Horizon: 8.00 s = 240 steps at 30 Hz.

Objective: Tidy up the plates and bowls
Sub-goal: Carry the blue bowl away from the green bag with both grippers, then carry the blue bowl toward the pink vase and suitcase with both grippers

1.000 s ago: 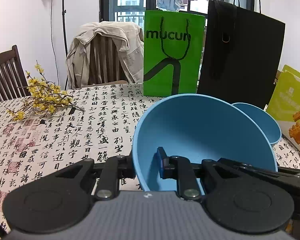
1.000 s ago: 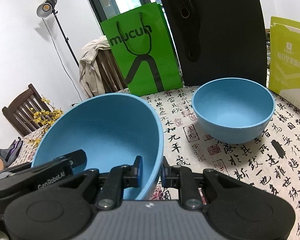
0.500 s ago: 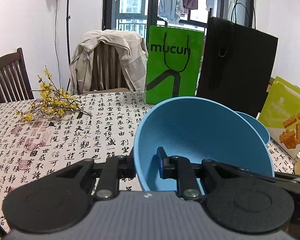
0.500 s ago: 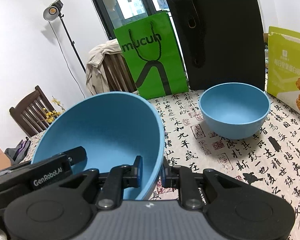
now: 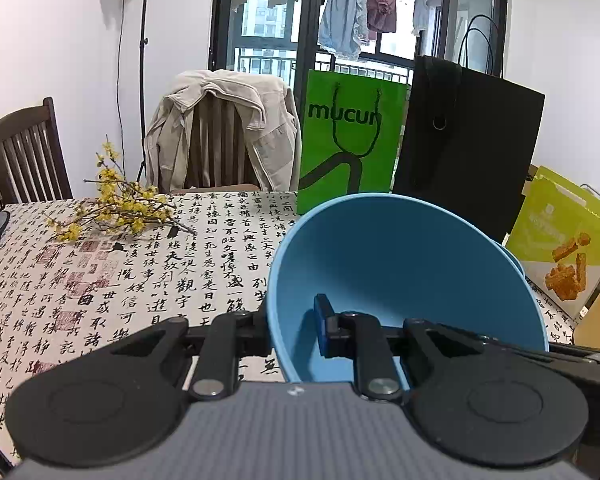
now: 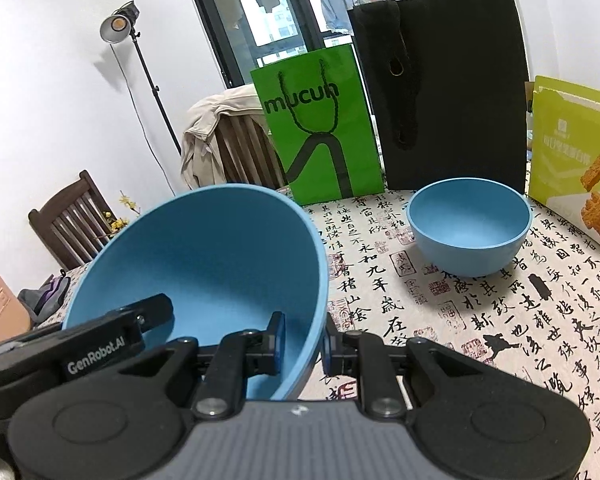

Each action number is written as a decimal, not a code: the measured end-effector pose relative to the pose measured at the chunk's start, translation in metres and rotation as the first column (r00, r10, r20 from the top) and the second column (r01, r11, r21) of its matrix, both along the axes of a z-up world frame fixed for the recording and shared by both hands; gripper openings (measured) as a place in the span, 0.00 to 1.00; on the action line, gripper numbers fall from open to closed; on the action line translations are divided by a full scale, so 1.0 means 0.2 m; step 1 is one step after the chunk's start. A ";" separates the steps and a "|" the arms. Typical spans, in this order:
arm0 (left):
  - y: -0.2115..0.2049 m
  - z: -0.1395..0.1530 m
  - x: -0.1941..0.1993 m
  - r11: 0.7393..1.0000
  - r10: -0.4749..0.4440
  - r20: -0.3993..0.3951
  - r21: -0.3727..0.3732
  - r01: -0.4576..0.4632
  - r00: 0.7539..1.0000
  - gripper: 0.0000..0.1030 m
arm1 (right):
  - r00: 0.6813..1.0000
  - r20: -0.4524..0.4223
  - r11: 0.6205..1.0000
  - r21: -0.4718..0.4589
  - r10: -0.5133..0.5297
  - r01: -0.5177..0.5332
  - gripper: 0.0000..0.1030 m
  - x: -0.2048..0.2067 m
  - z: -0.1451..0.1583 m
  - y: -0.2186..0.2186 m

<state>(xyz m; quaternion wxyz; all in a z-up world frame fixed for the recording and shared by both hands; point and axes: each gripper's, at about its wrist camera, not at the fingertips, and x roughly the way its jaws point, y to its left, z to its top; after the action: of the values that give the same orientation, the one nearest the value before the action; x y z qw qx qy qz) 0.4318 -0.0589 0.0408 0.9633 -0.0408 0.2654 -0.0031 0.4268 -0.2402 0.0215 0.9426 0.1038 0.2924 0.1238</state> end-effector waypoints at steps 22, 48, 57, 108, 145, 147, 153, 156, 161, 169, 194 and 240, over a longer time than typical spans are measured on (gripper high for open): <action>0.14 0.02 -0.21 0.999 0.010 0.034 -0.047 -0.008 0.999 0.19 | 0.999 0.034 0.999 -0.035 0.017 -0.016 0.17 -0.21 0.04 0.13; 0.34 0.02 -0.43 0.996 0.032 0.081 -0.088 -0.025 0.996 0.19 | 0.995 0.086 0.998 -0.045 0.053 -0.049 0.17 -0.41 0.04 0.32; 0.40 0.03 -0.50 0.994 0.060 0.107 -0.096 -0.050 0.992 0.19 | 0.991 0.099 0.995 -0.046 0.089 -0.085 0.17 -0.46 0.04 0.38; 0.71 0.02 -0.80 0.971 0.225 0.123 -0.110 -0.212 0.967 0.19 | 0.955 0.111 0.962 -0.030 0.274 -0.273 0.17 -0.65 0.00 0.73; 1.09 0.01 -1.07 0.930 0.361 0.157 -0.137 -0.342 0.919 0.19 | 0.895 0.130 0.904 -0.056 0.427 -0.423 0.17 -0.83 0.03 1.12; 1.11 0.01 -1.09 0.928 0.366 0.156 -0.140 -0.347 0.917 0.19 | 0.891 0.129 0.901 -0.059 0.435 -0.431 0.17 -0.85 0.03 1.14; 1.16 0.00 -1.14 0.920 0.384 0.154 -0.143 -0.364 0.911 0.19 | 0.880 0.118 0.888 -0.061 0.460 -0.456 0.17 -0.88 0.03 1.20; 1.19 -0.02 -1.16 0.918 0.390 0.152 -0.140 -0.371 0.908 0.19 | 0.876 0.108 0.883 -0.060 0.469 -0.466 0.17 -0.88 0.02 1.23; 1.23 -0.04 -1.19 0.912 0.405 0.146 -0.140 -0.387 0.903 0.19 | 0.870 0.095 0.875 -0.069 0.484 -0.479 0.17 -0.90 0.00 1.29; 1.28 -0.09 -1.24 0.895 0.443 0.137 -0.127 -0.427 0.886 0.19 | 0.858 0.067 0.860 -0.089 0.509 -0.503 0.17 -0.92 -0.05 1.39; 1.37 -0.25 -1.35 0.878 0.471 0.079 -0.144 -0.457 0.879 0.18 | 0.834 -0.003 0.825 -0.146 0.552 -0.547 0.16 -0.94 -0.18 1.55; 1.43 -0.31 -1.34 0.867 0.494 0.065 -0.100 -0.487 0.867 0.08 | 0.830 0.025 0.820 -0.170 0.557 -0.546 0.14 -0.92 -0.22 1.55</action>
<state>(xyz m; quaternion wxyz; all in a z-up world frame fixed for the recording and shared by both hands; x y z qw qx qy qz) 0.1639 0.2266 -0.0207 0.9407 -0.1456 0.2031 0.2294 0.2432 0.0697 -0.0216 0.8817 -0.0636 0.2837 0.3717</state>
